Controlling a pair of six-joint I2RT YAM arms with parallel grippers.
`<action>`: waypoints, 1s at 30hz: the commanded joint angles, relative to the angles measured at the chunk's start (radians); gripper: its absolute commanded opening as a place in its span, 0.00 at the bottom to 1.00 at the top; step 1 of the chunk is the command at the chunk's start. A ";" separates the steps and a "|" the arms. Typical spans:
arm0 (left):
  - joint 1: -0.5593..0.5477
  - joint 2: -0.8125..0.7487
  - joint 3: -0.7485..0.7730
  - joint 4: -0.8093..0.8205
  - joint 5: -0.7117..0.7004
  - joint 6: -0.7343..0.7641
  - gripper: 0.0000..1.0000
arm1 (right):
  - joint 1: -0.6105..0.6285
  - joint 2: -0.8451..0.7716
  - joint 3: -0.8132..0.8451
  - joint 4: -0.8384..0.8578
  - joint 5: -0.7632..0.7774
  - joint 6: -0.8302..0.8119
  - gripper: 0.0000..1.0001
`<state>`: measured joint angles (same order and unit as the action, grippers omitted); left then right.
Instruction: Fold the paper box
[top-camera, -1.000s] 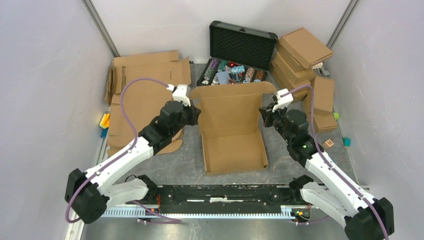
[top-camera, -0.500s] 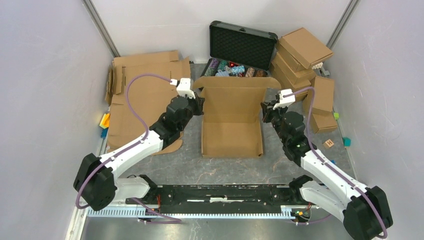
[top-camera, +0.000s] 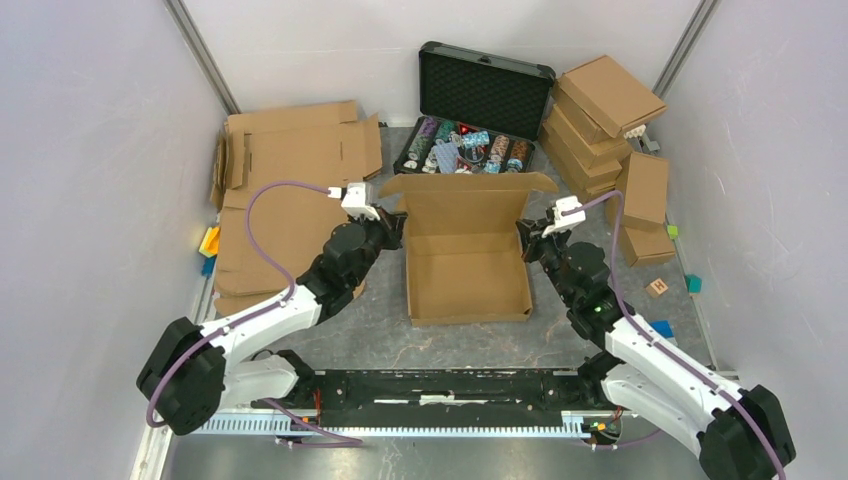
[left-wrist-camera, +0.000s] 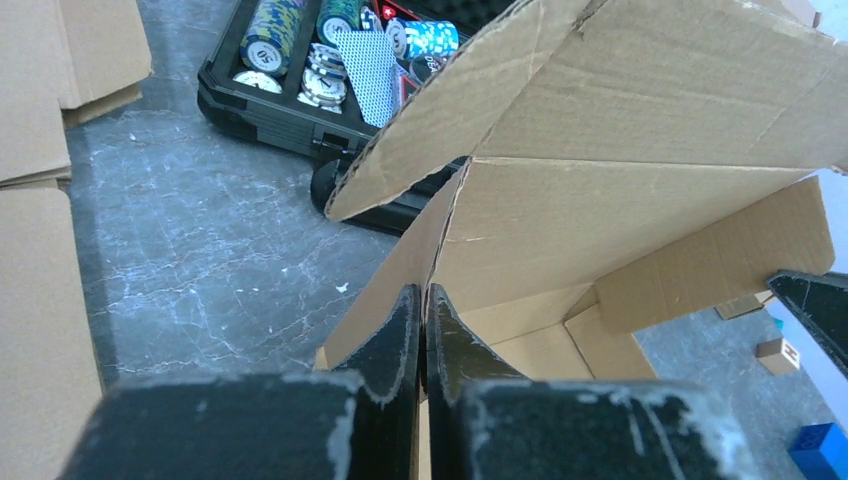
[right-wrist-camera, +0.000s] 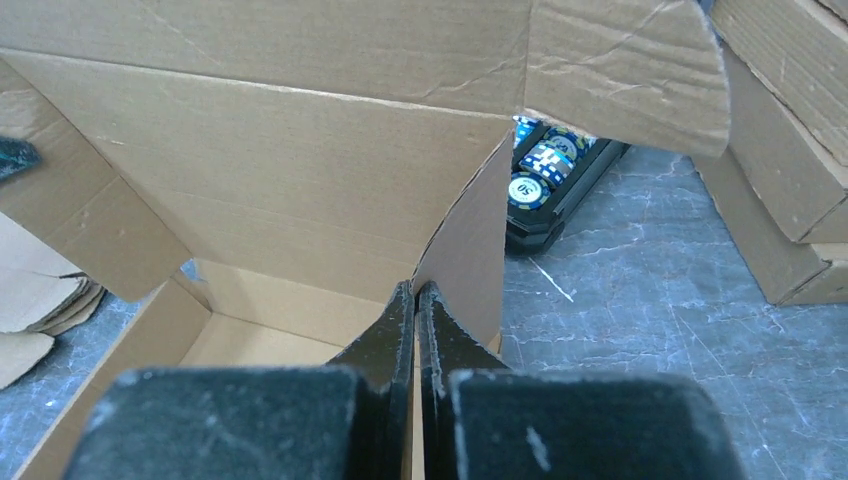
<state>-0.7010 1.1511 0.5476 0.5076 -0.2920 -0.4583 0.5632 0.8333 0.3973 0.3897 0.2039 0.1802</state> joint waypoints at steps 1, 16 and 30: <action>-0.025 -0.001 0.106 -0.058 0.071 -0.152 0.02 | 0.026 -0.022 0.002 -0.073 -0.092 -0.018 0.00; -0.102 0.010 -0.051 0.085 -0.001 -0.146 0.02 | 0.025 -0.155 -0.072 -0.244 -0.061 -0.074 0.00; -0.136 0.041 -0.025 0.049 0.014 -0.266 0.06 | 0.025 -0.194 -0.065 -0.361 -0.094 -0.097 0.00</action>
<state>-0.8116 1.1725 0.4831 0.5701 -0.3618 -0.5995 0.5724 0.6441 0.3450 0.1150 0.1730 0.0956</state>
